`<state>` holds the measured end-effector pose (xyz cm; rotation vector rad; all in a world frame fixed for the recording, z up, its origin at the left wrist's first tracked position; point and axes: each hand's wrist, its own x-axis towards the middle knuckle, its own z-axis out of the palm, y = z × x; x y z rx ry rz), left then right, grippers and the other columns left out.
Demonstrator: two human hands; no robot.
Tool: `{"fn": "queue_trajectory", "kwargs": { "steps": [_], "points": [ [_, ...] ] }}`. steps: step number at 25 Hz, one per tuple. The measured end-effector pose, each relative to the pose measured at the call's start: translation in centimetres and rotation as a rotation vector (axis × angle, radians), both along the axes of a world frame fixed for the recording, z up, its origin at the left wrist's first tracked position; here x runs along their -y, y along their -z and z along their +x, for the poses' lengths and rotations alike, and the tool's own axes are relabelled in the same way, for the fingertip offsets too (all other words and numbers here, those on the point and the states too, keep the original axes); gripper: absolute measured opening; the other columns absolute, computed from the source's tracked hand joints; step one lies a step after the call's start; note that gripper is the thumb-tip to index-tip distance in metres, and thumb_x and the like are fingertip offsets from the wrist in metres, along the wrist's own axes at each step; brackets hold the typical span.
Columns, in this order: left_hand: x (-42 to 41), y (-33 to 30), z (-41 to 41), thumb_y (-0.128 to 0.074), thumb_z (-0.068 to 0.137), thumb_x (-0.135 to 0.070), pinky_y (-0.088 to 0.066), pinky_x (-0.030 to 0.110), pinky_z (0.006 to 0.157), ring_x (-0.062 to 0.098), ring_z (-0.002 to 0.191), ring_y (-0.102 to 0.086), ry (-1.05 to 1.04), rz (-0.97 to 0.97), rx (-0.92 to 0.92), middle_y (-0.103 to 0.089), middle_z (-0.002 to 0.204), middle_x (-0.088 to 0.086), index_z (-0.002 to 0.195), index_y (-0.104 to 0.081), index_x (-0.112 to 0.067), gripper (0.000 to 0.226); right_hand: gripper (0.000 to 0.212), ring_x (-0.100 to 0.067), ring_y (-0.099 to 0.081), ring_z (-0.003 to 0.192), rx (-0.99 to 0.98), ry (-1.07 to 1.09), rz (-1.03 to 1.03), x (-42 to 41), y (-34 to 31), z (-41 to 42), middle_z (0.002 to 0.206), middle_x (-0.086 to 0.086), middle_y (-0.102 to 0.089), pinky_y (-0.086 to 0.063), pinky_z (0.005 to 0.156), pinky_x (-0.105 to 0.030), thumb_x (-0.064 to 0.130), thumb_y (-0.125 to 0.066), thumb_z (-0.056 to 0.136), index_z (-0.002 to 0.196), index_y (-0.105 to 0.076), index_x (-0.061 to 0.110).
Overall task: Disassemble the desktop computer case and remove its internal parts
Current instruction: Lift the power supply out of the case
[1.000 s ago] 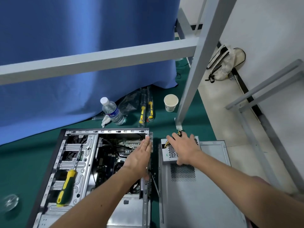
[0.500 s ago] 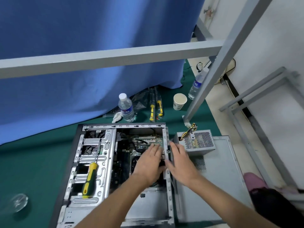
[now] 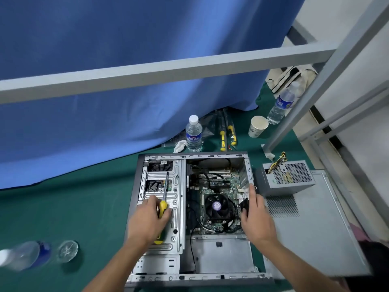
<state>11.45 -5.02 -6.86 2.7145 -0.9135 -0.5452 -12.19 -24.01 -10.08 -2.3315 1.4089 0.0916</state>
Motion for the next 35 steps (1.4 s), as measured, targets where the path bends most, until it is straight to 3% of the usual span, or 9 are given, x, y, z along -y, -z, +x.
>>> {"fn": "queue_trajectory", "kwargs": {
  "steps": [3,10,15,18,20,22,25,28,35],
  "points": [
    [-0.1,0.3,-0.2,-0.053,0.089,-0.055,-0.034,0.028,0.048,0.004,0.056,-0.048,-0.034,0.005,-0.057,-0.055,0.065,-0.01,0.086,-0.041,-0.03,0.028,0.082,-0.01,-0.05,0.074,0.002,0.017,-0.001,-0.1,-0.1,0.1,0.123,0.002,-0.04,-0.044,0.055,-0.025,0.025,-0.051,0.095,0.156,0.005,0.028],
    [0.8,-0.4,0.8,-0.053,0.091,-0.049,-0.029,0.027,0.044,0.009,0.057,-0.048,-0.075,-0.063,0.018,-0.053,0.066,-0.007,0.08,-0.043,-0.026,0.028,0.083,-0.012,-0.05,0.068,0.03,0.046,0.004,0.0,0.2,-0.1,0.113,0.002,-0.042,-0.044,0.055,-0.028,0.028,-0.053,0.094,0.155,0.003,0.031],
    [0.9,-0.1,1.7,-0.057,0.091,-0.045,-0.036,0.031,0.056,0.021,0.08,-0.051,-0.049,-0.069,0.093,-0.049,0.072,-0.009,0.085,-0.049,-0.022,0.026,0.084,-0.012,-0.051,0.069,0.046,0.051,-0.005,0.1,0.5,-0.1,0.114,0.001,-0.044,-0.043,0.054,-0.026,0.032,-0.055,0.093,0.155,0.001,0.032],
    [1.6,-0.1,1.2,-0.066,0.088,-0.035,-0.041,0.038,0.065,0.03,0.087,-0.051,-0.045,-0.053,0.252,-0.06,0.091,0.009,0.096,-0.057,-0.011,0.027,0.085,-0.011,-0.052,0.073,0.065,0.05,-0.004,0.2,0.6,-0.1,0.118,0.001,-0.044,-0.046,0.055,-0.025,0.037,-0.056,0.093,0.154,0.003,0.035],
    [2.4,0.1,-0.6,-0.072,0.084,-0.022,-0.048,0.045,0.072,0.035,0.091,-0.054,0.03,-0.155,0.358,-0.059,0.1,0.019,0.105,-0.059,-0.002,0.032,0.085,-0.011,-0.053,0.075,0.075,0.049,-0.005,0.2,0.6,-0.2,0.12,0.001,-0.045,-0.05,0.057,-0.027,0.037,-0.055,0.093,0.154,0.003,0.035],
    [3.7,0.8,-3.0,-0.067,0.087,-0.009,-0.049,0.048,0.095,0.036,0.112,-0.055,0.227,-0.261,0.304,-0.057,0.122,0.022,0.122,-0.056,0.002,0.038,0.085,-0.012,-0.054,0.076,0.072,0.044,-0.003,0.2,0.5,-0.2,0.122,0.0,-0.045,-0.053,0.058,-0.029,0.038,-0.055,0.093,0.154,0.003,0.035],
    [6.2,1.9,-4.1,-0.045,0.1,-0.007,-0.027,0.04,0.119,0.03,0.14,-0.034,0.268,-0.286,0.101,-0.037,0.15,0.019,0.146,-0.037,0.002,0.048,0.084,-0.012,-0.054,0.076,0.074,0.041,-0.001,0.2,0.5,-0.3,0.123,-0.001,-0.045,-0.049,0.056,-0.026,0.037,-0.055,0.093,0.154,0.002,0.035],
    [7.3,3.5,-3.2,-0.036,0.103,-0.011,-0.012,0.033,0.122,0.022,0.147,-0.02,0.196,-0.257,0.063,-0.025,0.159,0.011,0.153,-0.023,-0.004,0.052,0.083,-0.011,-0.051,0.077,0.092,0.032,-0.013,0.2,0.4,-0.2,0.122,0.0,-0.044,-0.045,0.056,-0.024,0.035,-0.055,0.092,0.155,-0.001,0.033],
    [7.1,5.8,-2.7,-0.046,0.099,-0.016,-0.02,0.045,0.12,0.017,0.146,-0.022,0.198,-0.207,0.141,-0.028,0.158,0.005,0.152,-0.026,-0.012,0.057,0.082,-0.012,-0.05,0.091,0.142,0.014,-0.02,0.3,0.8,-0.5,0.127,-0.001,-0.04,-0.05,0.066,-0.026,0.031,-0.056,0.092,0.156,-0.004,0.029]
  ]
}}
